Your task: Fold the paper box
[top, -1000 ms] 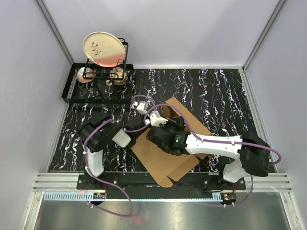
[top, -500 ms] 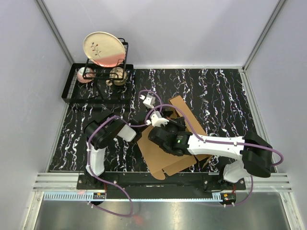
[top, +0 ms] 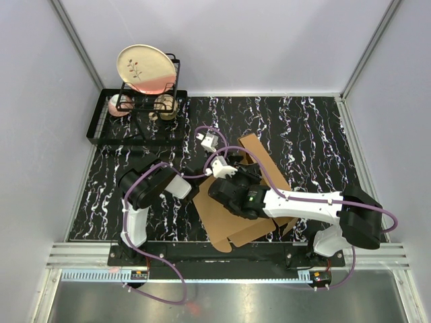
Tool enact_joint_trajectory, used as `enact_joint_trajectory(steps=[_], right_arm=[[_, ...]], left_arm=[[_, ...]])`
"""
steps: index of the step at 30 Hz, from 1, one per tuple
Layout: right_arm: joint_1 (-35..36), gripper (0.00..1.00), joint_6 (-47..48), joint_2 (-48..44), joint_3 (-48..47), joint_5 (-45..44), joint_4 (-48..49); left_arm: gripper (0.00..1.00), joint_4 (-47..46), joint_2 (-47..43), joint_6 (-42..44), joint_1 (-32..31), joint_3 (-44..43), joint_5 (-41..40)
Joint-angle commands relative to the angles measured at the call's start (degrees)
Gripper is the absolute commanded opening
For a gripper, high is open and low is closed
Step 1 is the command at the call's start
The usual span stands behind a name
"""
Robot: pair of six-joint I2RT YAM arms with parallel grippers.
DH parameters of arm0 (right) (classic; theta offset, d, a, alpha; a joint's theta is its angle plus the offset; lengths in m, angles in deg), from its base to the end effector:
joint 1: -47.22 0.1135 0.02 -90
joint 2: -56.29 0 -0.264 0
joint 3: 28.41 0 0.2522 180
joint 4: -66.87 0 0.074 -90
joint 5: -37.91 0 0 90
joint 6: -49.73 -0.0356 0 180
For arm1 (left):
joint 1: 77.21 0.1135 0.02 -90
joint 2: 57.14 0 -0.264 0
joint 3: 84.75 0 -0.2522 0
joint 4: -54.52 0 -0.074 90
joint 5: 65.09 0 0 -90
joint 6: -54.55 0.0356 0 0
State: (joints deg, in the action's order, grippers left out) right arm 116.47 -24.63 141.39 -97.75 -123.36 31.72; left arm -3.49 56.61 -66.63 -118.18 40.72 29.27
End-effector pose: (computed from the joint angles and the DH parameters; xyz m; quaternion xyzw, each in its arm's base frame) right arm 0.1357 0.2630 0.2417 -0.3731 0.6967 -0.3674 0.4903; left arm 0.2737 -0.2413 0.1362 0.0874 0.7091 -0.4336 0.5490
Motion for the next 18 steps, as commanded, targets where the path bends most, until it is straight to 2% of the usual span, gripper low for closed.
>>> enact_joint_trajectory(steps=[1,7,18], right_arm=[[-0.2,0.36,-1.6,-1.5,-1.1,-1.8,1.5],[-0.3,0.46,-0.9,-2.3,-2.2,-2.8,1.4],[-0.4,0.49,0.0,-3.9,-3.1,-3.2,1.5]], left_arm=[[0.63,-15.2,-0.8,0.1,0.1,0.1,0.6],[0.63,-14.8,-1.3,0.1,0.0,0.5,0.8],[0.63,-14.8,-1.5,0.2,0.0,1.4,0.6]])
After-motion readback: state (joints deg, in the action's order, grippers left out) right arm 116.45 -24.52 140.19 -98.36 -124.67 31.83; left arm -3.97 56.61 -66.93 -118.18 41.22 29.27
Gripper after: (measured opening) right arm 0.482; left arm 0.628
